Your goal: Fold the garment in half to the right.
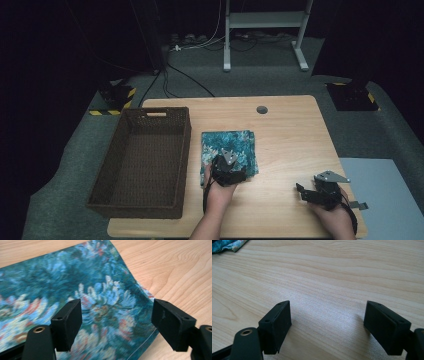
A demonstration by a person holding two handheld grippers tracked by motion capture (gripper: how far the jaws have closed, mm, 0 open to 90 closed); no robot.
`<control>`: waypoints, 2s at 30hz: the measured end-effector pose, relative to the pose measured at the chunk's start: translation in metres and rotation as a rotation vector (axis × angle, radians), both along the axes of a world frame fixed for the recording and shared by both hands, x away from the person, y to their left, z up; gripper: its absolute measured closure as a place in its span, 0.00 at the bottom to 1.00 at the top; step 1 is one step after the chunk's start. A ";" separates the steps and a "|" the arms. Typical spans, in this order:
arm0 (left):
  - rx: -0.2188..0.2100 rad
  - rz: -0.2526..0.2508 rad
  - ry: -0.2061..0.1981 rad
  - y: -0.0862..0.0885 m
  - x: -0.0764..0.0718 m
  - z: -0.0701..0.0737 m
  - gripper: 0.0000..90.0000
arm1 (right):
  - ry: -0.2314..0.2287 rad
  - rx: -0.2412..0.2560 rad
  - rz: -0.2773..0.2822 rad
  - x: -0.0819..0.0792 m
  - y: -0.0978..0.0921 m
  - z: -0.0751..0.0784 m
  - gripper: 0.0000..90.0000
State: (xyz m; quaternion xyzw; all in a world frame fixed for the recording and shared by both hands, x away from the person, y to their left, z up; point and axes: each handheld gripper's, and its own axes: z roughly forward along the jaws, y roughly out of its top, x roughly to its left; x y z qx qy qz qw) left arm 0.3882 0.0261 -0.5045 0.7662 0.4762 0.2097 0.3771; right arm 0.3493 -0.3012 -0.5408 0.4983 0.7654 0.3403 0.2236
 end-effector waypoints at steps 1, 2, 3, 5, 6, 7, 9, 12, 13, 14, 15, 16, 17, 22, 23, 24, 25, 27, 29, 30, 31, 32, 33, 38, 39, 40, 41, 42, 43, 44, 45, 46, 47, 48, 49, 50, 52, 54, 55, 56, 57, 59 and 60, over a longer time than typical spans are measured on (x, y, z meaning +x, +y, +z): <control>0.006 -0.003 0.006 -0.004 0.002 -0.002 0.28 | 0.000 0.000 0.000 0.000 0.000 0.000 0.24; 0.007 -0.004 0.012 -0.007 0.003 -0.005 0.28 | 0.000 0.000 0.000 0.000 0.000 0.000 0.24; 0.010 -0.004 0.016 -0.010 0.004 -0.007 0.28 | 0.000 0.000 0.000 0.000 0.000 0.000 0.24; 0.017 -0.005 0.030 -0.013 0.006 -0.013 0.28 | 0.000 0.000 0.000 0.000 0.000 0.000 0.24; 0.023 -0.006 0.036 -0.014 0.007 -0.016 0.28 | 0.000 0.000 0.000 0.000 0.000 0.000 0.24; 0.028 -0.006 0.044 -0.015 0.007 -0.019 0.28 | 0.000 0.001 -0.001 0.000 0.000 0.000 0.24; 0.039 -0.006 0.059 -0.016 0.007 -0.025 0.28 | 0.000 0.001 -0.001 0.000 0.000 0.000 0.24; 0.048 -0.006 0.052 -0.016 0.006 -0.032 0.28 | 0.001 0.001 -0.003 -0.001 0.000 0.000 0.24; 0.047 -0.007 0.046 -0.015 0.005 -0.033 0.28 | 0.001 0.001 -0.003 -0.001 0.000 0.000 0.24; 0.045 -0.006 0.045 -0.014 0.004 -0.033 0.28 | 0.001 0.001 -0.003 -0.001 0.000 0.000 0.24; 0.045 -0.008 0.044 -0.013 0.003 -0.033 0.28 | 0.001 0.001 -0.003 -0.001 0.000 0.000 0.24; 0.043 -0.008 0.041 -0.011 0.003 -0.034 0.28 | 0.001 0.001 -0.003 -0.001 0.000 0.000 0.24; 0.039 -0.005 0.038 -0.010 0.002 -0.034 0.28 | 0.001 0.001 -0.003 -0.001 0.000 0.000 0.24; 0.030 0.006 0.027 0.002 -0.002 -0.036 0.28 | 0.000 0.001 -0.002 -0.001 0.000 0.000 0.24; 0.032 0.009 0.028 0.004 -0.003 -0.036 0.28 | 0.000 0.000 -0.002 -0.001 0.000 0.000 0.24; 0.032 0.011 0.028 0.007 -0.003 -0.036 0.28 | 0.000 0.001 -0.003 -0.001 0.000 0.000 0.24; 0.033 0.015 0.027 0.009 -0.004 -0.036 0.28 | 0.000 0.001 -0.003 -0.001 0.000 0.000 0.24; 0.033 0.022 0.028 0.015 -0.005 -0.036 0.28 | 0.000 0.001 -0.003 -0.001 0.000 0.000 0.24; 0.033 0.028 0.027 0.020 -0.006 -0.036 0.27 | 0.000 0.001 -0.003 -0.001 0.000 0.000 0.24; 0.031 0.031 0.028 0.021 -0.007 -0.036 0.27 | 0.000 0.001 -0.003 -0.001 0.000 0.000 0.24; 0.029 0.034 0.027 0.024 -0.007 -0.036 0.27 | 0.000 0.001 -0.003 -0.001 0.000 0.000 0.24; 0.031 0.033 0.027 0.026 -0.008 -0.036 0.27 | 0.000 0.001 -0.003 -0.001 0.000 0.000 0.24; 0.028 0.036 0.028 0.027 -0.008 -0.036 0.27 | 0.000 0.001 -0.003 -0.001 0.000 0.000 0.24; 0.025 0.037 0.026 0.033 -0.010 -0.037 0.25 | 0.000 0.001 -0.003 -0.001 0.000 0.000 0.25; 0.024 0.037 0.026 0.034 -0.010 -0.037 0.25 | 0.000 0.001 -0.003 -0.001 0.000 0.000 0.25; 0.022 0.038 0.028 0.034 -0.010 -0.037 0.24 | 0.000 0.001 -0.003 -0.001 0.000 0.000 0.24; 0.021 0.041 0.030 0.034 -0.010 -0.037 0.22 | 0.000 0.001 -0.003 -0.001 0.000 0.000 0.25; 0.020 0.046 0.031 0.035 -0.010 -0.037 0.21 | 0.000 0.001 -0.003 -0.001 0.000 0.000 0.25; 0.020 0.050 0.034 0.035 -0.010 -0.037 0.20 | 0.000 0.001 -0.004 -0.001 0.000 0.000 0.25; 0.021 0.050 0.036 0.035 -0.010 -0.037 0.18 | 0.000 0.001 -0.003 -0.001 0.000 0.000 0.25; 0.022 0.049 0.037 0.035 -0.011 -0.037 0.17 | 0.000 0.001 -0.004 -0.001 0.000 0.000 0.24; 0.023 0.047 0.038 0.035 -0.011 -0.038 0.16 | 0.000 0.001 -0.003 -0.001 0.000 0.000 0.25; 0.025 0.044 0.038 0.035 -0.011 -0.038 0.15 | 0.000 0.001 -0.003 -0.001 0.000 0.000 0.25; 0.025 0.044 0.043 0.034 -0.011 -0.038 0.13 | 0.000 0.001 -0.003 -0.001 0.000 0.000 0.25; 0.021 0.044 0.046 0.034 -0.011 -0.038 0.12 | 0.000 0.001 -0.003 -0.001 0.000 0.000 0.25; 0.009 0.049 0.051 0.034 -0.011 -0.038 0.10 | 0.000 0.001 -0.003 -0.001 0.000 0.000 0.25; 0.008 0.036 0.056 0.033 -0.012 -0.038 0.06 | 0.000 0.001 -0.003 -0.001 0.000 0.000 0.25; 0.015 0.018 0.060 0.032 -0.013 -0.038 0.04 | 0.000 0.001 -0.003 -0.001 0.000 0.000 0.24; 0.010 0.011 0.062 0.031 -0.013 -0.038 0.04 | 0.000 0.001 -0.003 -0.001 0.000 0.000 0.24; -0.003 0.009 0.064 0.031 -0.014 -0.038 0.03 | 0.000 0.001 -0.003 -0.001 0.000 0.000 0.24; -0.015 0.004 0.064 0.031 -0.015 -0.038 0.03 | 0.000 0.001 -0.003 -0.001 0.000 0.000 0.24; -0.031 -0.010 0.067 0.031 -0.016 -0.038 0.03 | 0.000 0.001 -0.003 -0.001 0.000 0.000 0.24; -0.032 -0.021 0.060 0.032 -0.016 -0.038 0.03 | 0.000 0.001 -0.003 -0.001 0.000 0.000 0.24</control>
